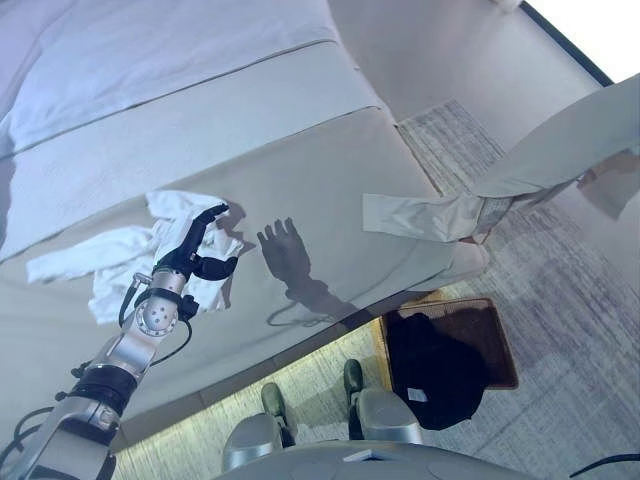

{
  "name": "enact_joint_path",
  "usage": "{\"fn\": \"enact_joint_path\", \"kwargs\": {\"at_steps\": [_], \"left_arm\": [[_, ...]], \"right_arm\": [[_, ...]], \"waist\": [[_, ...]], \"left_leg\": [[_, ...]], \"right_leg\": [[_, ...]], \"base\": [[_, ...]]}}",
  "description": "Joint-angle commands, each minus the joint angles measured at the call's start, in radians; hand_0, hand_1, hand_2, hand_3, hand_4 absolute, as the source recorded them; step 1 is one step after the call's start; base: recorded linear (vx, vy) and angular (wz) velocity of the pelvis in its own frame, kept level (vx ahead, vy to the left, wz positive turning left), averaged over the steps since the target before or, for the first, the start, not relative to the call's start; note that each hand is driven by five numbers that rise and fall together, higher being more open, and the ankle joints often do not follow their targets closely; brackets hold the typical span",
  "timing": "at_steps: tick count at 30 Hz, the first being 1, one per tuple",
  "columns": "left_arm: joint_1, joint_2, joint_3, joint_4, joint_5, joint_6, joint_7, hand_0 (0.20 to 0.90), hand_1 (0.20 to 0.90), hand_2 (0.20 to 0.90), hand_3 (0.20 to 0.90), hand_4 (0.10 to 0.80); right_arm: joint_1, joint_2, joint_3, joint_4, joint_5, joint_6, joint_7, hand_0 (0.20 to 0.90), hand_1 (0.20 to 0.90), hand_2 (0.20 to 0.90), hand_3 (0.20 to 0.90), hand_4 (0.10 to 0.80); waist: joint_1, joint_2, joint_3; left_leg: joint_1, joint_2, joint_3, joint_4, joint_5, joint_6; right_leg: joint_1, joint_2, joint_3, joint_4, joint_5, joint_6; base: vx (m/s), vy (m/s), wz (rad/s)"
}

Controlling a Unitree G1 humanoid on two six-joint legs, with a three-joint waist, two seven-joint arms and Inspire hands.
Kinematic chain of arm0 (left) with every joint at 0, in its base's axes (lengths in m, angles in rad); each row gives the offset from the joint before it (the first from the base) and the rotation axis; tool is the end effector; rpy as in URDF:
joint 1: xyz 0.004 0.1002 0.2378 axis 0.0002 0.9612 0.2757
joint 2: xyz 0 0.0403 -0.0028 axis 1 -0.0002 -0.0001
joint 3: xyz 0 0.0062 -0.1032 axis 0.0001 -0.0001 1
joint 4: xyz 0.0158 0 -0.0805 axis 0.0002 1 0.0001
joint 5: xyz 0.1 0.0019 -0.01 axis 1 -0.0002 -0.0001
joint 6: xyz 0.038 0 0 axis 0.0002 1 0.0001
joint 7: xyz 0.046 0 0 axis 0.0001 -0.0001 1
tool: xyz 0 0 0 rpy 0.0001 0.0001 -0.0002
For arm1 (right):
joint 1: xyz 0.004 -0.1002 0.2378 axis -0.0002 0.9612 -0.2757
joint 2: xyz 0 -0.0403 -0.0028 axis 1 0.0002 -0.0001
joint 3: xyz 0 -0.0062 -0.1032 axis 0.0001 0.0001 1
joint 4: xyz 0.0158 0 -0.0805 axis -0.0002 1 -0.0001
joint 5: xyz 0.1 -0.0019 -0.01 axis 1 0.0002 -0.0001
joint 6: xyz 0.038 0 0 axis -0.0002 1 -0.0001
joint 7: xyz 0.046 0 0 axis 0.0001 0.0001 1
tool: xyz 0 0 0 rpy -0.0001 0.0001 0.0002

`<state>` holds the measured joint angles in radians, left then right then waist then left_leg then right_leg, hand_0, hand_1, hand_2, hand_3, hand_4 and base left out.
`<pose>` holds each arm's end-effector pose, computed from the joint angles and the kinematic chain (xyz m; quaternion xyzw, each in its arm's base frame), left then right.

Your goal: Pick up the clothes from the bed and place them into the basket

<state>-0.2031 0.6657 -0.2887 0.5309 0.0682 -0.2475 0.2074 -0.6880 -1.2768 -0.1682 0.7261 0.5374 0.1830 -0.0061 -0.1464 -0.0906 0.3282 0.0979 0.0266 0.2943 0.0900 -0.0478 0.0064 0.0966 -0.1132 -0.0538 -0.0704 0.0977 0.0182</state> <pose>0.2250 0.2663 0.0306 0.3872 0.0390 0.0039 0.9211 0.2157 -0.4183 0.2902 -0.1683 -0.0836 -0.3459 0.9193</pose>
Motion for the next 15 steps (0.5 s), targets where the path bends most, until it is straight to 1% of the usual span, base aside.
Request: {"fn": "enact_joint_path", "kwargs": {"at_steps": [1,4,5,8,11,12,15], "left_arm": [[0.038,0.020,-0.003,0.002,-0.029,-0.104,0.033,0.900,0.900,0.900,0.900,0.800],[0.035,0.022,-0.003,0.011,-0.032,-0.108,0.027,0.900,0.900,0.900,0.900,0.800],[0.031,0.019,-0.005,0.024,-0.034,-0.113,0.026,0.900,0.900,0.900,0.900,0.800],[0.027,0.010,-0.008,0.039,-0.030,-0.118,0.023,0.900,0.900,0.900,0.900,0.800],[0.022,0.004,-0.008,0.047,-0.030,-0.120,0.013,0.900,0.900,0.900,0.900,0.800],[0.019,-0.004,-0.012,0.054,-0.029,-0.122,0.011,0.900,0.900,0.900,0.900,0.800],[0.016,-0.009,-0.011,0.056,-0.026,-0.122,0.010,0.900,0.900,0.900,0.900,0.800]], "right_arm": [[0.112,-0.180,-0.090,-0.106,0.045,-0.140,-0.050,0.300,0.300,0.300,0.200,0.100],[0.204,-0.181,-0.183,-0.138,0.057,-0.140,-0.055,0.300,0.300,0.300,0.200,0.100],[0.254,-0.180,-0.233,-0.145,0.059,-0.144,-0.037,0.300,0.300,0.300,0.200,0.100],[0.349,-0.174,-0.313,-0.160,0.073,-0.147,-0.001,0.300,0.300,0.300,0.200,0.100],[0.410,-0.158,-0.360,-0.172,0.071,-0.148,0.029,0.300,0.300,0.300,0.200,0.100],[0.442,-0.138,-0.373,-0.176,0.055,-0.158,0.043,0.300,0.300,0.300,0.200,0.100],[0.479,-0.120,-0.393,-0.173,0.048,-0.164,0.064,0.300,0.300,0.300,0.200,0.100]], "waist": [[-0.038,0.002,-0.261],[-0.059,0.000,-0.262],[-0.075,0.000,-0.265],[-0.096,0.000,-0.270],[-0.107,0.001,-0.274],[-0.111,0.003,-0.276],[-0.113,0.004,-0.277]], "left_leg": [[0.027,0.048,-0.016,-0.083,-0.055,-0.028],[0.027,0.053,-0.002,-0.068,-0.067,-0.026],[0.030,0.055,0.007,-0.062,-0.073,-0.025],[0.038,0.058,0.022,-0.058,-0.081,-0.025],[0.043,0.059,0.030,-0.056,-0.084,-0.027],[0.046,0.060,0.035,-0.056,-0.085,-0.027],[0.048,0.060,0.039,-0.055,-0.086,-0.028]], "right_leg": [[-0.115,0.051,0.039,0.093,-0.073,0.098],[-0.121,0.056,0.056,0.092,-0.071,0.098],[-0.124,0.060,0.066,0.092,-0.069,0.098],[-0.130,0.064,0.082,0.092,-0.066,0.099],[-0.135,0.067,0.091,0.093,-0.065,0.099],[-0.138,0.068,0.095,0.094,-0.063,0.098],[-0.139,0.069,0.097,0.092,-0.061,0.099]], "base": [[-0.021,-0.008,-0.32],[-0.013,-0.001,-0.36],[0.000,0.015,-0.34],[0.010,0.021,-0.31],[0.017,0.014,-0.22],[0.021,0.011,-0.19],[0.009,-0.002,-0.18]]}}
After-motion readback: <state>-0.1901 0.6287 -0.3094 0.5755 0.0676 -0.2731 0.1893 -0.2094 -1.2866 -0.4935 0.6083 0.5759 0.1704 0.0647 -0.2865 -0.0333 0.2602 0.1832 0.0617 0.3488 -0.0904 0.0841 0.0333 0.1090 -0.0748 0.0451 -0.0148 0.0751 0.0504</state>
